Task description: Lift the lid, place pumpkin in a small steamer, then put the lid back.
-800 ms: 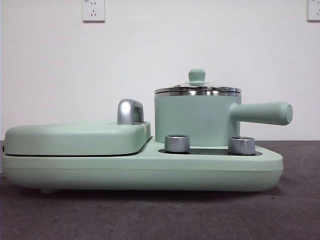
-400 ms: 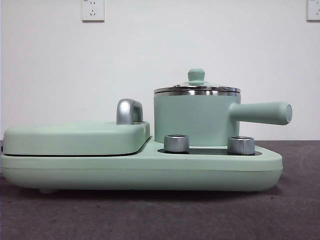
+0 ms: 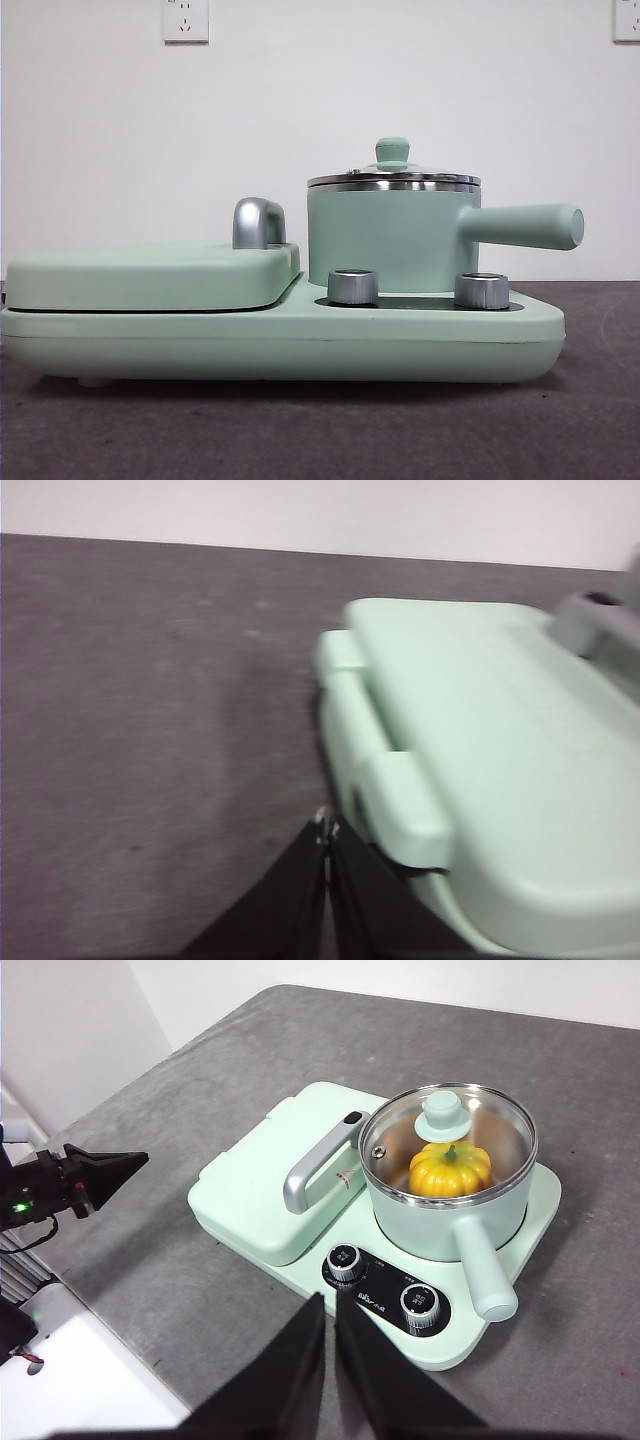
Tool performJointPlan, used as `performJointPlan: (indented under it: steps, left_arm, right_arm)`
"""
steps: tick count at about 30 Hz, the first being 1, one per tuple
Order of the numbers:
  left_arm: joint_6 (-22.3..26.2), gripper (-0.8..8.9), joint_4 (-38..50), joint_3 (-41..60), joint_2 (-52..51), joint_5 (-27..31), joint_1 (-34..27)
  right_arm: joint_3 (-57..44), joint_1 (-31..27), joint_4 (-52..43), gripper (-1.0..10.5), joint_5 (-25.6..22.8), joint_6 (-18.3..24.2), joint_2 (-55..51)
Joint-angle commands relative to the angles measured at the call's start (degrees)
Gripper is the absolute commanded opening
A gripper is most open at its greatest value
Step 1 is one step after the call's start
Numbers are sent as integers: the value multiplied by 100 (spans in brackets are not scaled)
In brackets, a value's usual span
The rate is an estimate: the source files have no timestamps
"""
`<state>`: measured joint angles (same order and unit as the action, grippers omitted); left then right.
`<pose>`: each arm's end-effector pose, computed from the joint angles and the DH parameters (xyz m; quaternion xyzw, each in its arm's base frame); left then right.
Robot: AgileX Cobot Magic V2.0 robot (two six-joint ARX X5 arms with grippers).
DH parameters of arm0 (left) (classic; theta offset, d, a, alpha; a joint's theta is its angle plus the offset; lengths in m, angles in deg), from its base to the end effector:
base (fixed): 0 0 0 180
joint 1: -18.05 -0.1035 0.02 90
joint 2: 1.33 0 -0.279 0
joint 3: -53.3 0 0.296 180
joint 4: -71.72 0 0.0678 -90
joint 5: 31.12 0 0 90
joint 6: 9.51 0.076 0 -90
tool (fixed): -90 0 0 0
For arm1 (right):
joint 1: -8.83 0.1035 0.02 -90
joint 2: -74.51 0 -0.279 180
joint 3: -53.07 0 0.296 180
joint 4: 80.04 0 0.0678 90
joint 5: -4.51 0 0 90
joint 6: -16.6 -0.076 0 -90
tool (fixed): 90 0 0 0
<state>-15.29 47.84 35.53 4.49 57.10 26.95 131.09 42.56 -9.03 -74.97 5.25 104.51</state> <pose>0.1702 -0.0290 0.1634 -0.0435 0.1083 -0.0872 0.9893 0.0818 0.0713 0.4074 0.0499 0.2307 0.3480 0.9073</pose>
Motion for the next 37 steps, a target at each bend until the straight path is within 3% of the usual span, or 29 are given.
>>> performJointPlan:
  steps: [1, 10, 19, 37]
  left_arm:
    - [-66, 6, 131, 26, -90, 201, -52]
    - [256, 6, 540, 514, -184, 295, -146]
    - [713, 6, 107, 533, -570, 317, -334]
    - [619, 6, 146, 533, -566, 439, -741]
  right_arm:
    - [55, 42, -61, 14, 0, 44, 20]
    - [52, 42, -61, 14, -2, 44, 20]
    - [55, 42, -61, 14, 0, 44, 20]
    - [55, 42, -61, 14, -2, 44, 20]
